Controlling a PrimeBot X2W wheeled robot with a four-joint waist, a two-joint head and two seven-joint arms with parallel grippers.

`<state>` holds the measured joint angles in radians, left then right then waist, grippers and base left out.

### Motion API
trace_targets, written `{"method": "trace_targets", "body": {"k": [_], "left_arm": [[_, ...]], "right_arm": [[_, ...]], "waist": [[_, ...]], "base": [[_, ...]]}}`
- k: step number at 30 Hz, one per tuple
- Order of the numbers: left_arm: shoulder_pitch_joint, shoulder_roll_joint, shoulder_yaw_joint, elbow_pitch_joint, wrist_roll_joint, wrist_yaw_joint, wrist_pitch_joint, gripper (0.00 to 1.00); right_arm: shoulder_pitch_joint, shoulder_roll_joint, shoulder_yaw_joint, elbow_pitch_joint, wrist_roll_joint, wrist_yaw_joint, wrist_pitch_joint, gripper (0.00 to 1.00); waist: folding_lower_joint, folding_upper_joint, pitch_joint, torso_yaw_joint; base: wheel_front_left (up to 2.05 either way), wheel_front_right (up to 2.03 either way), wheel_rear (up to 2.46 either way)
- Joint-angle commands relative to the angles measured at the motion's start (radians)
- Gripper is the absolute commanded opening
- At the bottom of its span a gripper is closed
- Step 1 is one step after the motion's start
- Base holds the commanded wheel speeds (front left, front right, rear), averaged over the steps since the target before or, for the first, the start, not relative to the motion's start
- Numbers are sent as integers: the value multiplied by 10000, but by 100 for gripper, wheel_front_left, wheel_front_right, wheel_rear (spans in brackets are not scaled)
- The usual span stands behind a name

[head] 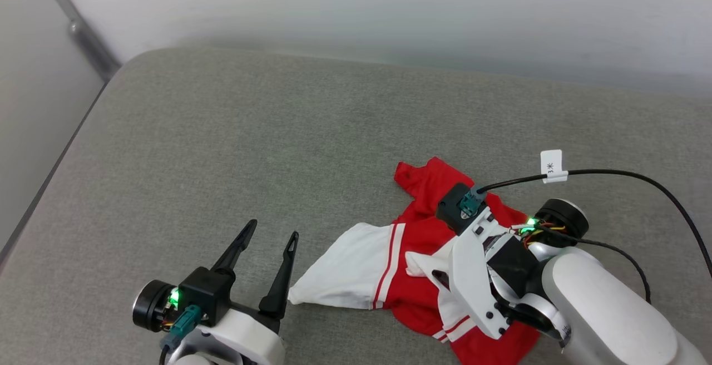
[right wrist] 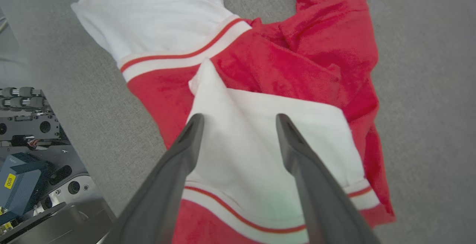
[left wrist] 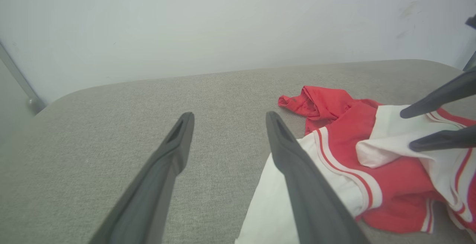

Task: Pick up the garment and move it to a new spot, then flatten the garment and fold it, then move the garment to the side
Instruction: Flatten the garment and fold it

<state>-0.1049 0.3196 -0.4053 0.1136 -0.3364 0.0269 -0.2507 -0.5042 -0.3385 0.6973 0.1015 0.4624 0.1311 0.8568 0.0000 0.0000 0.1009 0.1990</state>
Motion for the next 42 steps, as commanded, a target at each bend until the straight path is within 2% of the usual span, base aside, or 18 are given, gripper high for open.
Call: {"method": "trace_targets", "body": {"k": [1,13,14,15,21,27,32,36,42], "left_arm": [[-96,-55,-14,-43,83,-38,-81,100],[-202,-401,-77,110,267,-269,-163,100],[-222,-407,-53,105,282,-284,-164,100],[-229,-407,-19,93,304,-304,-165,100],[-120,-335,183,133,352,-308,-156,100],[46,-307,373,110,394,-304,-147,100],[209,-254,619,19,359,-225,-147,100],[306,-196,789,-50,366,-198,-147,100],[239,-171,798,-23,417,-311,-148,100]], "right_arm": [[-121,-15,18,139,17,-7,78,100],[-351,-91,34,1359,-252,-7,71,98],[-350,-58,-31,1443,-277,-7,47,44],[-348,-7,-81,1494,-310,-7,6,0],[-300,126,-235,1441,-215,-7,-233,0],[-30,87,-753,731,-64,-7,-733,0],[556,-84,-1860,-328,5,-7,-1063,0],[1296,-501,-2918,-1208,-561,-7,-1460,0],[2756,-348,-5035,-1765,-1009,-7,-2261,0]], "waist": [[0,0,174,306],[0,0,473,973],[0,0,491,986],[0,0,511,989],[0,0,469,767],[0,0,203,138],[0,0,31,-618],[0,0,40,-1275],[0,0,167,-2162]], "base": [[0,0,0],[0,0,0],[0,0,0],[0,0,0],[0,0,0],[0,0,0],[0,0,0],[0,0,0],[0,0,0]]}}
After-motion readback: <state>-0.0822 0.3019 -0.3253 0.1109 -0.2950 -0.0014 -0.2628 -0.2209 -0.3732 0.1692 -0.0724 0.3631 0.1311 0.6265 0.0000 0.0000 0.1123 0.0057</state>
